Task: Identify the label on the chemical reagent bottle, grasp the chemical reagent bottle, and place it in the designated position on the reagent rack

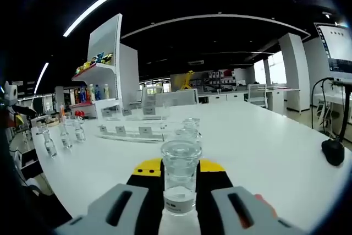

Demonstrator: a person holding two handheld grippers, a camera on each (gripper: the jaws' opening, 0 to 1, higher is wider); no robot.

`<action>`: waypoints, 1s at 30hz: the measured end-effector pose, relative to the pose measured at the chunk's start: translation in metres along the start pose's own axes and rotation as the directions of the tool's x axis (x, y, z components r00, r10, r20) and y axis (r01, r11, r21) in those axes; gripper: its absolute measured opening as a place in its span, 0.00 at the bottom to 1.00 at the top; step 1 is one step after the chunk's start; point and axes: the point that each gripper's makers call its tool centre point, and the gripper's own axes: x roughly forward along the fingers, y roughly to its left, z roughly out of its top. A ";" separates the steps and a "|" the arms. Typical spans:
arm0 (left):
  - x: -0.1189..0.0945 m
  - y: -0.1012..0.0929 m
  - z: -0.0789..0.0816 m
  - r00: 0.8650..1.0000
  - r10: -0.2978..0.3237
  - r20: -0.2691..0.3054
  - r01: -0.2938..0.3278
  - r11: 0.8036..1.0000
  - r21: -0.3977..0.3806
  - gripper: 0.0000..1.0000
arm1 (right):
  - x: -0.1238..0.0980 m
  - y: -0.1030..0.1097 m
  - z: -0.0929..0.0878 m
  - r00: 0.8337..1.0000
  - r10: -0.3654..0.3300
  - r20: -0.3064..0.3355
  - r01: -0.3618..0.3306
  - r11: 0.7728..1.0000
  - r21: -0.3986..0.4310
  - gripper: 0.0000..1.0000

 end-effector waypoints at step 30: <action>0.015 -0.013 0.014 0.999 -0.044 0.023 0.044 0.999 0.014 0.93 | -0.014 0.053 0.067 0.985 0.154 0.072 -0.159 0.985 0.068 0.18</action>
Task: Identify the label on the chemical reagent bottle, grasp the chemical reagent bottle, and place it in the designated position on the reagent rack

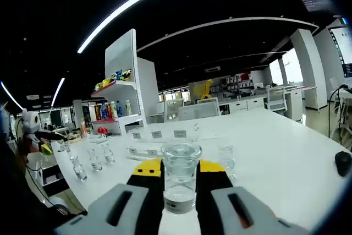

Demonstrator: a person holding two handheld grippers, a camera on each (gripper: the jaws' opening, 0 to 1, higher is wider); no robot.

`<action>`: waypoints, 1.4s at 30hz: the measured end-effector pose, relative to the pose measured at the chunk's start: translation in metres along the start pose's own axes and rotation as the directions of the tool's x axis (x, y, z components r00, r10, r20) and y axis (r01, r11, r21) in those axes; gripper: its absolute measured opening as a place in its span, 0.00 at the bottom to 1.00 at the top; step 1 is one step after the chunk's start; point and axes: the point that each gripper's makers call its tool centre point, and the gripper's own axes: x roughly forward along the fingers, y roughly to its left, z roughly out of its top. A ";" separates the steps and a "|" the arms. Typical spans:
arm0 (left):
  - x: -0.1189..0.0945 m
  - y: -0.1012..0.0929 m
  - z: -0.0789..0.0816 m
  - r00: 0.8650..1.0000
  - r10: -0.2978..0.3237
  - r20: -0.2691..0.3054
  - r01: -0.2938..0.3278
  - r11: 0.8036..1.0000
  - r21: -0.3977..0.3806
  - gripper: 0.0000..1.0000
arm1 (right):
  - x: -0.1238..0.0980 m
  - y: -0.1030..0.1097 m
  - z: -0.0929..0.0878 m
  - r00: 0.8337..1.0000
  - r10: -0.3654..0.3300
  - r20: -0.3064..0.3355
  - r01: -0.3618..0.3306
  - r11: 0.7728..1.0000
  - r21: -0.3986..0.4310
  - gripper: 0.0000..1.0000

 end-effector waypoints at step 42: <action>-0.012 0.025 -0.015 0.998 0.052 -0.023 -0.052 0.999 -0.010 0.93 | 0.133 0.088 0.053 0.982 0.185 -0.044 -0.187 0.981 -0.046 0.18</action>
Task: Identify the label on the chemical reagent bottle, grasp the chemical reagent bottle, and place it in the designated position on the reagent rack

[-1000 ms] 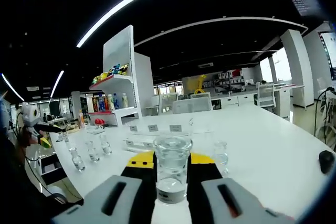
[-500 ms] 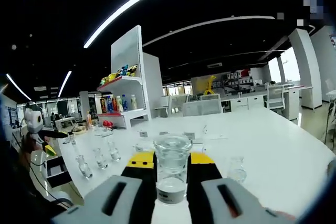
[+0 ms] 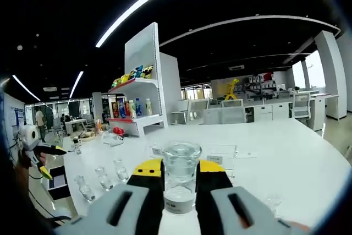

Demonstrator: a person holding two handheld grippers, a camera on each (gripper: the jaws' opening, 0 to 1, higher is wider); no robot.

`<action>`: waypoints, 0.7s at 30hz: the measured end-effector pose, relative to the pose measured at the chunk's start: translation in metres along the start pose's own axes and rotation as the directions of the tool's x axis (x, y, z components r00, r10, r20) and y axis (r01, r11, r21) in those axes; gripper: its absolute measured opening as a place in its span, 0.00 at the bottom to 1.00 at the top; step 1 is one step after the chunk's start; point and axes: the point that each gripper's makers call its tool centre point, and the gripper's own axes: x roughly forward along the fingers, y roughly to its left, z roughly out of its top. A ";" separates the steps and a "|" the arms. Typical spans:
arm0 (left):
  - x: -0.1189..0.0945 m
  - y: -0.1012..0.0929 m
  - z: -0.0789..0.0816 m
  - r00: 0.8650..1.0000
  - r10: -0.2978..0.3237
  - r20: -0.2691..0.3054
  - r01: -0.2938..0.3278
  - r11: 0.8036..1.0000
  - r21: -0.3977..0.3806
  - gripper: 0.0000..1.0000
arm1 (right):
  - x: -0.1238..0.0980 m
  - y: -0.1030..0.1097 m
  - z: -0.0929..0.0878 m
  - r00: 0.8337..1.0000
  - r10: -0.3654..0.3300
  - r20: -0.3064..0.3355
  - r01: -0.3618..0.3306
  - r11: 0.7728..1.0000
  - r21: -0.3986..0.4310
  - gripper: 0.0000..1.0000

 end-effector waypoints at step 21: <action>-0.008 0.010 -0.006 1.000 0.020 -0.005 -0.020 1.000 0.002 0.92 | 0.111 0.033 -0.015 0.998 0.018 -0.054 -0.019 1.000 -0.024 0.18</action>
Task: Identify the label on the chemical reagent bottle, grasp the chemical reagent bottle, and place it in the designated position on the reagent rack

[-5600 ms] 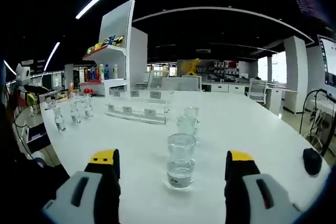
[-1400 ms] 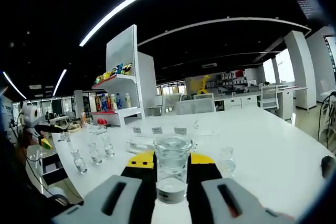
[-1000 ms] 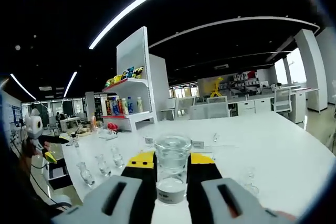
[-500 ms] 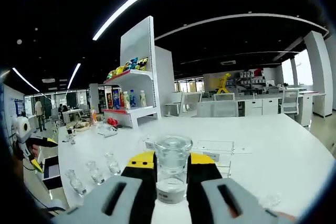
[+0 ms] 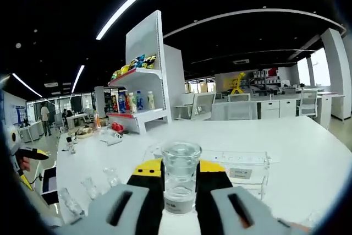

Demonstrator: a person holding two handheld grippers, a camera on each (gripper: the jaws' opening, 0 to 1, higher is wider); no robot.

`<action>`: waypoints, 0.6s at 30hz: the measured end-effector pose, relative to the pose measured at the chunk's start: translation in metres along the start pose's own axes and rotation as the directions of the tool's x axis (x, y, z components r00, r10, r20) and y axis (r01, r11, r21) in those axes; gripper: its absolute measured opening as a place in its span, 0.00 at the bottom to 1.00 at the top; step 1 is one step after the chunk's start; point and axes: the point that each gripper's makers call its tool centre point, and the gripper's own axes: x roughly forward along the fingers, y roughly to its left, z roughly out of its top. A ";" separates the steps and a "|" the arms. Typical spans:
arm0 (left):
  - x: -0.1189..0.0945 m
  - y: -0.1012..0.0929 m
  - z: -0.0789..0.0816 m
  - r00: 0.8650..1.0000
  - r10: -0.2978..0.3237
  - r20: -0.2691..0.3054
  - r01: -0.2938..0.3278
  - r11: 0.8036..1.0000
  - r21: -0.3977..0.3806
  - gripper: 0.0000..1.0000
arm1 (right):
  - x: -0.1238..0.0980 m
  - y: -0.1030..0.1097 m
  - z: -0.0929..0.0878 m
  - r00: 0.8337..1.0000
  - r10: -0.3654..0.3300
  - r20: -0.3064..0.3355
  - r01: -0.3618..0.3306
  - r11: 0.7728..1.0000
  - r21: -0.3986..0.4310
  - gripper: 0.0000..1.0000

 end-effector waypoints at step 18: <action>-0.001 0.012 -0.002 1.000 0.009 -0.006 -0.009 1.000 0.012 0.92 | 0.074 -0.003 -0.038 0.997 -0.076 0.007 0.076 0.997 0.002 0.18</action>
